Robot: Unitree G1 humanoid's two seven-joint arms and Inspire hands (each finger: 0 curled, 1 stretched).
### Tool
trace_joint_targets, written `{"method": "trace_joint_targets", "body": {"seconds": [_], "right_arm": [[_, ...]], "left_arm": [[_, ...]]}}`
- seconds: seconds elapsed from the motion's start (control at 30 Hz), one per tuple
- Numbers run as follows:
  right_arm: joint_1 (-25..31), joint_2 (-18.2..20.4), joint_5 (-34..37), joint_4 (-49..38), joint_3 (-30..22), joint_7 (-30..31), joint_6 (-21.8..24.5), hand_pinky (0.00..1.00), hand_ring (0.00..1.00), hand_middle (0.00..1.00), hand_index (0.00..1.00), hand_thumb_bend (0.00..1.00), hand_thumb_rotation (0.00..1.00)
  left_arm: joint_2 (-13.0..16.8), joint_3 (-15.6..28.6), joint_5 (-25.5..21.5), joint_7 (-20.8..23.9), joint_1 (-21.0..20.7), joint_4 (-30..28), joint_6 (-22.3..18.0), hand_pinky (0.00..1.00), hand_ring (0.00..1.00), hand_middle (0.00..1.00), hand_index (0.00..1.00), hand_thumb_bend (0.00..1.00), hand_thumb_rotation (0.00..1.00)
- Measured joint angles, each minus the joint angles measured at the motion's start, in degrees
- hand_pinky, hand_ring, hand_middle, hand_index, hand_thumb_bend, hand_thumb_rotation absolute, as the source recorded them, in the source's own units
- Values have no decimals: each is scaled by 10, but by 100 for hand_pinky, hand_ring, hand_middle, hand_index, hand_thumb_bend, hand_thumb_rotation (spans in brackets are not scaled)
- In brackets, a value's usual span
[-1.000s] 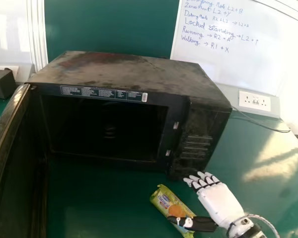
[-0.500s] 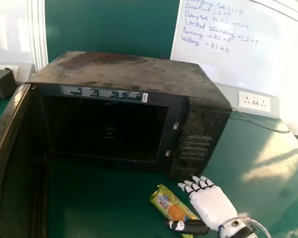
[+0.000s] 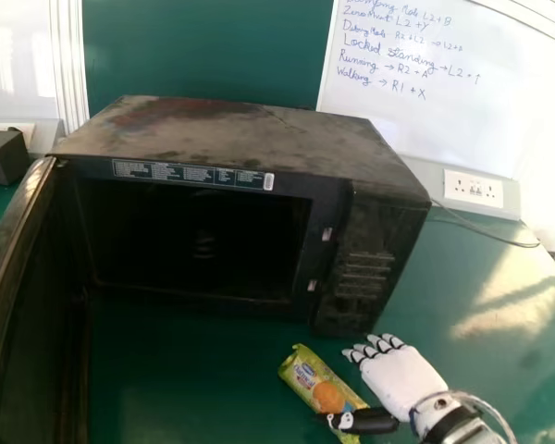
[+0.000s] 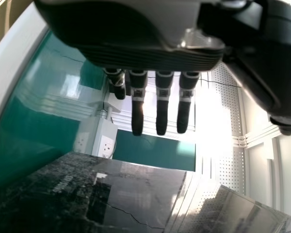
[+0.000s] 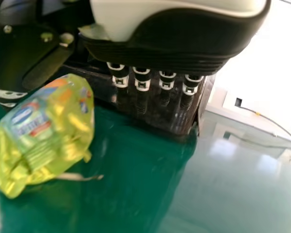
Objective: Put biscuit inside oven
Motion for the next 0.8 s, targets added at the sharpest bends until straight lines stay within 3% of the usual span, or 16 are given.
{"method": "trace_joint_targets", "body": {"seconds": [0.37,0.53,0.8], "right_arm": [[-30,-21,-36,46,36,25,17,100,96,95,94,100,88],[-37,-18,-43,66,52,4,29,100,97,96,95,100,88],[-37,3,-50,76,80,-35,63,100,96,96,95,100,88]], "left_arm": [[0,-8,-5,-2,6,-3,-2,85,75,79,77,94,92],[0,-10,2,-8,8,-3,-17,88,76,81,79,92,99],[-3,-13,13,-7,20,-6,-31,90,78,82,80,89,100]]}}
